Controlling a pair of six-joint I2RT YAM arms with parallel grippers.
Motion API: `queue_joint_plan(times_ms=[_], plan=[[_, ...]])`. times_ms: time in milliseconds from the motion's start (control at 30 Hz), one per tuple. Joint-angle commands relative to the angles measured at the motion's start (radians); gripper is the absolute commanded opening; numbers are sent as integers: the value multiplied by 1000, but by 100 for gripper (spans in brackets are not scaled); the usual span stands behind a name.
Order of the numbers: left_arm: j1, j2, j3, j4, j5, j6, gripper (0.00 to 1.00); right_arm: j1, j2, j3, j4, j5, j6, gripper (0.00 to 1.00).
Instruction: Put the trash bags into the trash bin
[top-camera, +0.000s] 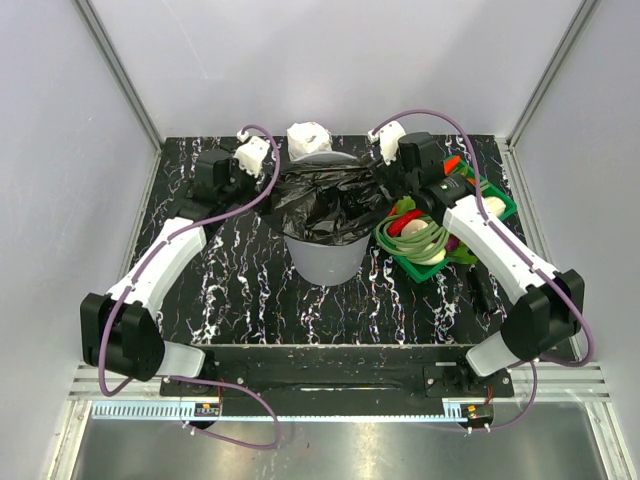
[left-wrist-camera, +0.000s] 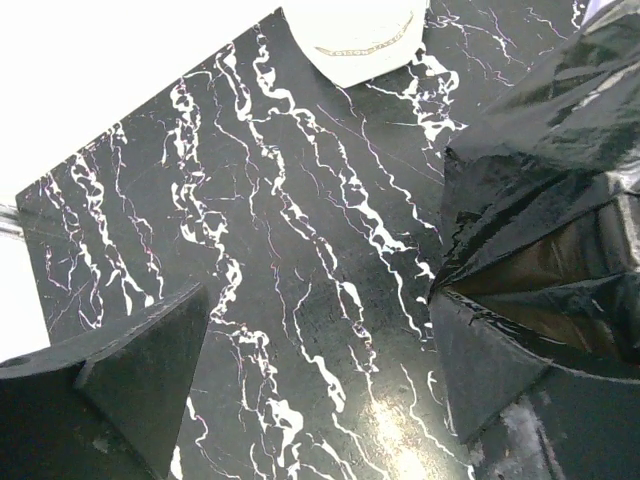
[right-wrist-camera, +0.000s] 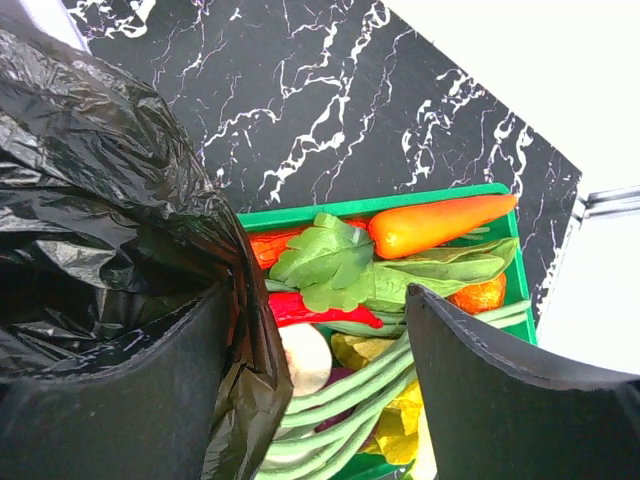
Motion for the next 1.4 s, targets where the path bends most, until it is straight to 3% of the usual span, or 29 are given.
queue_joint_plan(times_ms=[0,633,1100,1200,1367], plan=[[-21,-30,-27,23,53,12,99,17,-36,-22,-10,-62,9,78],[-14,-156,40,-35,47,14,99,18,-111,24,-79,-86,36,92],[-12,-259,153,-161,51,87,99,17,-165,59,-154,-89,32,95],[-7,-287,215,-263,157,109,99,15,-179,70,-165,-94,33,95],[-6,-288,339,-494,544,176,99,18,-194,115,-194,-118,53,96]])
